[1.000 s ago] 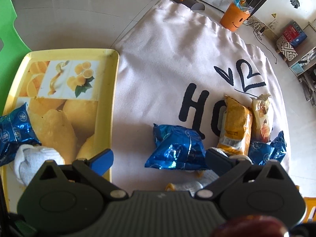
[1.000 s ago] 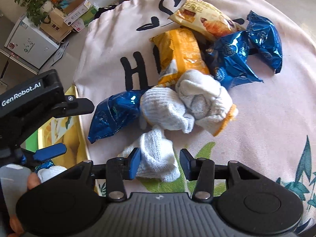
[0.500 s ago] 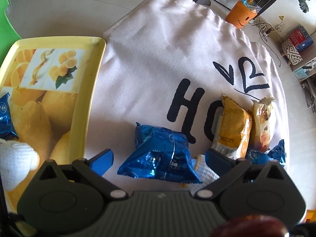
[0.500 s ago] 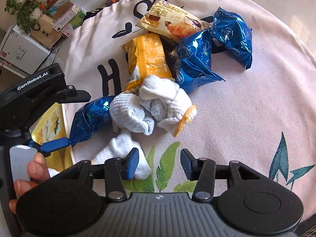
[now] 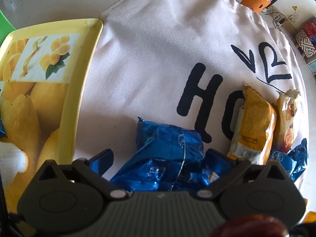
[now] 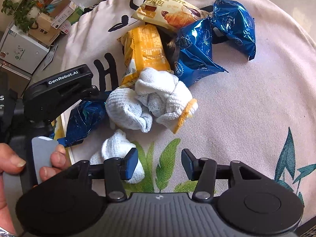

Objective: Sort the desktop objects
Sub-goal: 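Grasp another blue foil pack with the left gripper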

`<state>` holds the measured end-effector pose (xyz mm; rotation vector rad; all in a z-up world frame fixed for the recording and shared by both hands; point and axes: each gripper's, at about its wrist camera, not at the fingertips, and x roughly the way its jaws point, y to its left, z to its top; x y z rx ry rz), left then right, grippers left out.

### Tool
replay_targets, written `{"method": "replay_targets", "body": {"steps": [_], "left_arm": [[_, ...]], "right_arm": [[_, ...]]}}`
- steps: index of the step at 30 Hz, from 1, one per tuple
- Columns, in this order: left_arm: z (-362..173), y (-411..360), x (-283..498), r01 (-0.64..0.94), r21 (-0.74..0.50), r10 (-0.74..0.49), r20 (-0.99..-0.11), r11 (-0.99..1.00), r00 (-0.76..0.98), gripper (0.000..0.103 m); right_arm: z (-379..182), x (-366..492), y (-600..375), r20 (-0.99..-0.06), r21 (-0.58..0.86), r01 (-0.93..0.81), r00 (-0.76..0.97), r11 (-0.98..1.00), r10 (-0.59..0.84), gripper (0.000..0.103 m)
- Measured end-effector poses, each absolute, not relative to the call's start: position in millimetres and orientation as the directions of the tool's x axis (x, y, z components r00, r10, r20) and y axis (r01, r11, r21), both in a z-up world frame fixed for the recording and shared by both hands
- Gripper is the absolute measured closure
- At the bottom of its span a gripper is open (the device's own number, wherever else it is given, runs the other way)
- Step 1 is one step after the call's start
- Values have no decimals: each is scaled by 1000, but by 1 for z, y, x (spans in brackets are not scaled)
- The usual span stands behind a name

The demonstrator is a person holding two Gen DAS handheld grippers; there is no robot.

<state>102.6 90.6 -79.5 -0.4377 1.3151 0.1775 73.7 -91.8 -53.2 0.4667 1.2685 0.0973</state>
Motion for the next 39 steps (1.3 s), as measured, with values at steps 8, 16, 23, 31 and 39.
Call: {"method": "replay_targets", "body": {"steps": [8,16,23,31,39], "left_arm": [[-86,81,105,-364,-144,-61,-971,920,229,1],[-88,70,110,-340,-86,-16,-979,936,203,1],[-90,61,114,-299,-28,27,-983,954,179,0],[-92,52,114,-291,17,72,-981,957,179,0],[-94,49,101,-306,16,77,-980,952,185,0]], "right_arm": [[-50,74,-85,-891,397,153,302,905,340,47],[-50,74,-85,-894,390,149,297,909,335,45],[-52,75,-85,-900,378,149,289,914,326,44],[-52,76,-85,-900,379,158,291,912,324,44],[-52,76,-87,-901,379,165,291,911,322,44]]}}
